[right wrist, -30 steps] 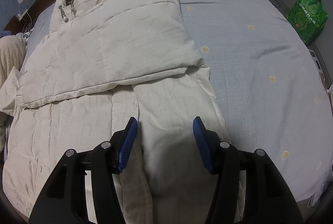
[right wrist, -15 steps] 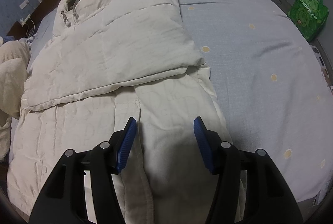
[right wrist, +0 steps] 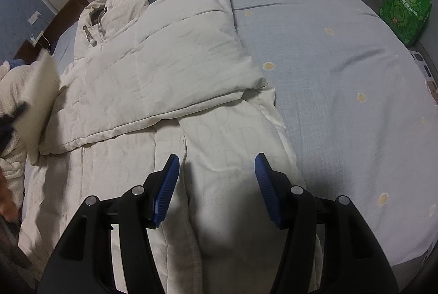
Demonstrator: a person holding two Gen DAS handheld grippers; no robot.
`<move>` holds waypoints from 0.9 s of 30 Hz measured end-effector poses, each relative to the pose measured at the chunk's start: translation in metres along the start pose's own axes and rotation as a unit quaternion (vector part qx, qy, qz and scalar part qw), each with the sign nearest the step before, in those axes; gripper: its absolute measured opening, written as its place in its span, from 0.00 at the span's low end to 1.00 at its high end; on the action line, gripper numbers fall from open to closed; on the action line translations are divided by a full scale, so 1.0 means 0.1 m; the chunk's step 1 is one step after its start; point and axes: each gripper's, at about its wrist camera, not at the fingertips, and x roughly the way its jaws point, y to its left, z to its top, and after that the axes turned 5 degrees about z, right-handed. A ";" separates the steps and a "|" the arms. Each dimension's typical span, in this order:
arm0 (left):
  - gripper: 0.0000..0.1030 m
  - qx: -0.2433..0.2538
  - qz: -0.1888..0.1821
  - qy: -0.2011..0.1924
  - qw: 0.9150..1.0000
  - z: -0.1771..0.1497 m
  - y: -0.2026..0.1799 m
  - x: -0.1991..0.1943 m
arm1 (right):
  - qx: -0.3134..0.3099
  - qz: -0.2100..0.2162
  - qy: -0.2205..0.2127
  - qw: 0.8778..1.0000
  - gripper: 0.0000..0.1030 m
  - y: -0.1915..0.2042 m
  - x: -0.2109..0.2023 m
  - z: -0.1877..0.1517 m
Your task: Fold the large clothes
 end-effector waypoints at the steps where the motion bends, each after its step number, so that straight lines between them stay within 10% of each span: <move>1: 0.35 0.002 0.003 0.012 1.000 -0.07 -0.04 0.11 | 0.000 0.000 0.000 1.000 0.52 0.00 0.00 0.00; 11: 0.78 0.039 0.002 0.049 0.998 -0.53 0.04 -0.06 | -0.001 0.000 0.002 1.000 0.52 0.00 0.00 0.00; 27: 0.87 0.007 0.114 0.027 0.993 -0.65 1.06 -0.90 | -0.065 -0.041 0.016 0.997 0.58 0.25 0.01 -0.04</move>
